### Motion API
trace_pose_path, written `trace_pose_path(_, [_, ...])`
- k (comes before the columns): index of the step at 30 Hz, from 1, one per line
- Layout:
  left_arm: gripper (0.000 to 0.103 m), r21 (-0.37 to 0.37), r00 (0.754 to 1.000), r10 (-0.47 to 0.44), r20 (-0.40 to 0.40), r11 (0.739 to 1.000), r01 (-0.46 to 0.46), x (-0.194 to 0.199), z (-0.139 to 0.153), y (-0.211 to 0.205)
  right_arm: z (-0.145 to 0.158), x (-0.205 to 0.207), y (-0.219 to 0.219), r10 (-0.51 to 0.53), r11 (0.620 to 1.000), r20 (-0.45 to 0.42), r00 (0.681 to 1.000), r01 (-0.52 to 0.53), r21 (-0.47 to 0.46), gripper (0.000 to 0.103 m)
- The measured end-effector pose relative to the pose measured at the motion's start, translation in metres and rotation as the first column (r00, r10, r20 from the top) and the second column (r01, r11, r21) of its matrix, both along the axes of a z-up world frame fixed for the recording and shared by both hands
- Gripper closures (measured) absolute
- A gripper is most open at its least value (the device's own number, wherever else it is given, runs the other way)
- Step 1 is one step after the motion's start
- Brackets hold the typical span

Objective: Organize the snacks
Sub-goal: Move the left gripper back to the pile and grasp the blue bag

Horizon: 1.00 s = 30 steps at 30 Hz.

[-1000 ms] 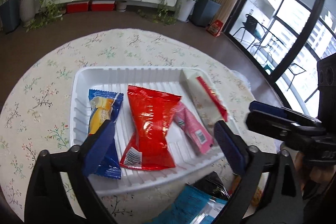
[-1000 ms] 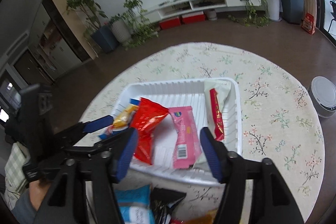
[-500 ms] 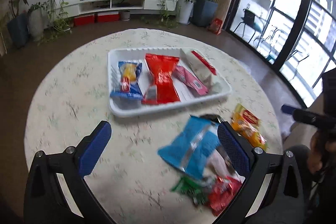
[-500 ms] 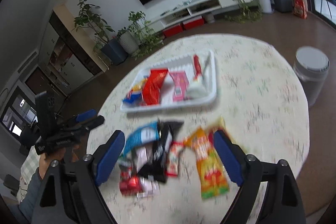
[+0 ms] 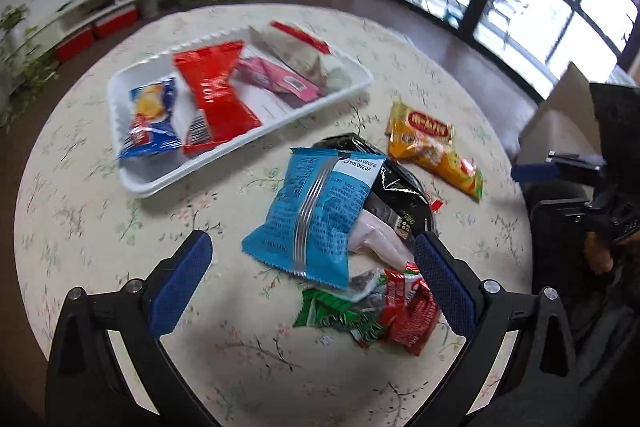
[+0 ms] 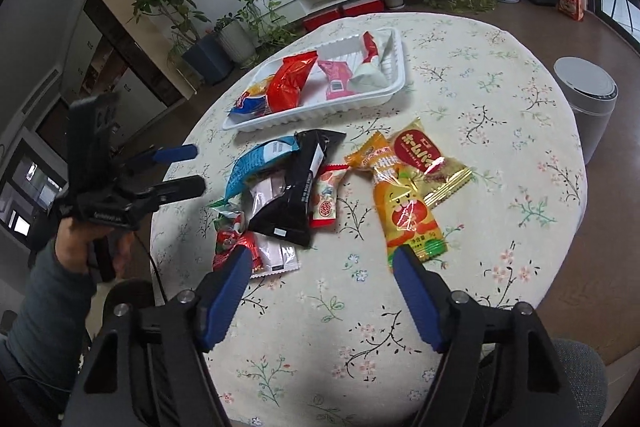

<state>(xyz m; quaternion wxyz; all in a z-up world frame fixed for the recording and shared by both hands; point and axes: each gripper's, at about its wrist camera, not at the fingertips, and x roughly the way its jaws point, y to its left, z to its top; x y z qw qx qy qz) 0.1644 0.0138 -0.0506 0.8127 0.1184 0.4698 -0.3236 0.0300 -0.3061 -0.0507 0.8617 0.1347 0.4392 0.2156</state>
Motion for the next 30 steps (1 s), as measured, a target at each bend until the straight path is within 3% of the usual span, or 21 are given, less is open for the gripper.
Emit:
trace_pose_path(3, [0.004, 0.032, 0.994, -0.071, -0.085, 0.997, 0.074, 0.026, -0.01, -0.015, -0.003, 0.002, -0.001, -0.002, 1.0, -0.007, 1.0, 0.002, 0.007, 0.027])
trace_pose_path(8, [0.005, -0.009, 0.974, -0.132, -0.183, 0.991, 0.132, 0.06, -0.018, -0.026, -0.008, 0.007, -0.003, -0.003, 1.0, -0.034, 0.999, 0.003, 0.018, 0.027])
trace_pose_path(13, [0.005, 0.049, 0.953, -0.168, -0.252, 0.981, 0.186, 0.07, -0.038, -0.04, -0.009, 0.012, -0.001, 0.012, 1.0, -0.04, 0.999, -0.011, 0.022, 0.027])
trace_pose_path(17, [0.027, 0.028, 0.94, -0.17, -0.297, 0.982, 0.186, 0.077, -0.051, -0.041, -0.011, 0.015, 0.001, 0.025, 0.999, -0.046, 0.999, -0.024, 0.023, 0.027])
trace_pose_path(22, [0.032, 0.02, 0.929, -0.191, -0.316, 0.978, 0.208, 0.08, -0.053, -0.047, -0.013, 0.016, 0.003, 0.03, 0.999, -0.052, 0.998, -0.029, 0.024, 0.027])
trace_pose_path(26, [0.043, 0.014, 0.927, -0.187, -0.326, 0.979, 0.203, 0.081, -0.053, -0.047, -0.013, 0.016, 0.004, 0.031, 0.999, -0.052, 0.998, -0.029, 0.023, 0.028])
trace_pose_path(30, [0.045, 0.005, 0.929, -0.178, -0.325, 0.982, 0.189, 0.08, -0.052, -0.043, -0.013, 0.015, 0.004, 0.027, 0.999, -0.054, 0.998, -0.026, 0.023, 0.028])
